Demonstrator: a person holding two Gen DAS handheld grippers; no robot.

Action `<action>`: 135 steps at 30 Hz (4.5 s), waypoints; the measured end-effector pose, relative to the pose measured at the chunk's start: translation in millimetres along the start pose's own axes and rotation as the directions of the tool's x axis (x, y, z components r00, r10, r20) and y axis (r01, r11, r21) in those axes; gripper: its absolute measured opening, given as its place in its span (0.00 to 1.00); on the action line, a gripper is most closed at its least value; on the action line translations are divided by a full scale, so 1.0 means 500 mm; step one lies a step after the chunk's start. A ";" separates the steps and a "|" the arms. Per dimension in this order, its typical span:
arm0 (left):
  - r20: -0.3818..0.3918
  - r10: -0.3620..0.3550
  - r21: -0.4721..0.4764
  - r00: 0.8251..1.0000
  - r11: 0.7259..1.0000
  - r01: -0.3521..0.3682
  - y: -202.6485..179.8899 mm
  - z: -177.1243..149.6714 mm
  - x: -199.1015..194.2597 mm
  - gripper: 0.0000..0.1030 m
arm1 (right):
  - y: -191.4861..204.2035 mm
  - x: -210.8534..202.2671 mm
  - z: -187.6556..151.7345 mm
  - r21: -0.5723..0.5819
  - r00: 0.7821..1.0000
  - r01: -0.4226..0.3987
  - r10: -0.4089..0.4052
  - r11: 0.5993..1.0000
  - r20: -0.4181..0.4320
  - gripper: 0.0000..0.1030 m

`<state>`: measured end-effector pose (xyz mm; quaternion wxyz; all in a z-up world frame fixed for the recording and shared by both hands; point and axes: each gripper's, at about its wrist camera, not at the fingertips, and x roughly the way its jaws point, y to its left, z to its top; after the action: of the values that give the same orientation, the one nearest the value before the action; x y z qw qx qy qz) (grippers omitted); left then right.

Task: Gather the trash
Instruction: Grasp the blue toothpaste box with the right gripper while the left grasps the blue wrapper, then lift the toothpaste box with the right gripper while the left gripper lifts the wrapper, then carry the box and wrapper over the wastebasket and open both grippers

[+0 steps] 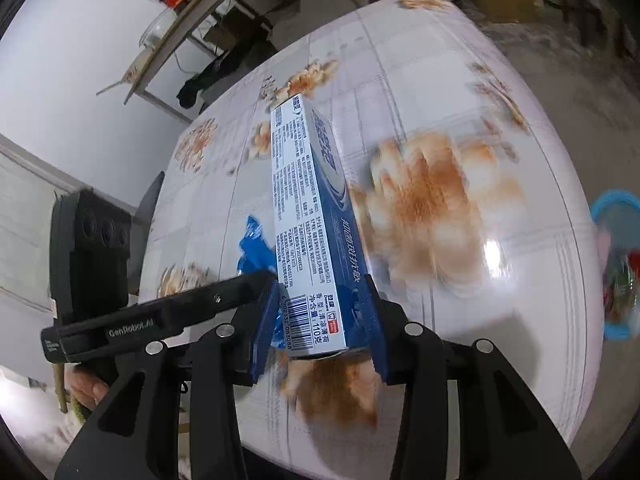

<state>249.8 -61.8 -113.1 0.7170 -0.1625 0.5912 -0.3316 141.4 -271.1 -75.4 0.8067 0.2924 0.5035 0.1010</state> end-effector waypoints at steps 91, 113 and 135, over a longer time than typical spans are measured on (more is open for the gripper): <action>0.306 0.412 0.264 0.859 0.830 -0.492 -0.114 -0.114 0.004 0.13 | -0.033 -0.038 -0.017 0.011 0.957 0.230 -0.228 0.973 0.178 0.35; 0.378 0.396 0.259 0.837 0.823 -0.506 -0.156 -0.145 -0.061 0.13 | -0.015 -0.106 -0.032 0.002 0.950 0.206 -0.200 0.979 0.239 0.35; 0.315 0.156 0.531 0.936 0.789 -0.310 -0.435 -0.106 -0.006 0.13 | -0.280 -0.454 -0.161 0.381 0.798 0.218 -0.389 0.898 0.460 0.35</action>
<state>137.4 -209.7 11.9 0.8377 0.0942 0.3826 -0.3781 -54.4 -458.5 -10.8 0.8626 0.3457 0.3136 -0.1951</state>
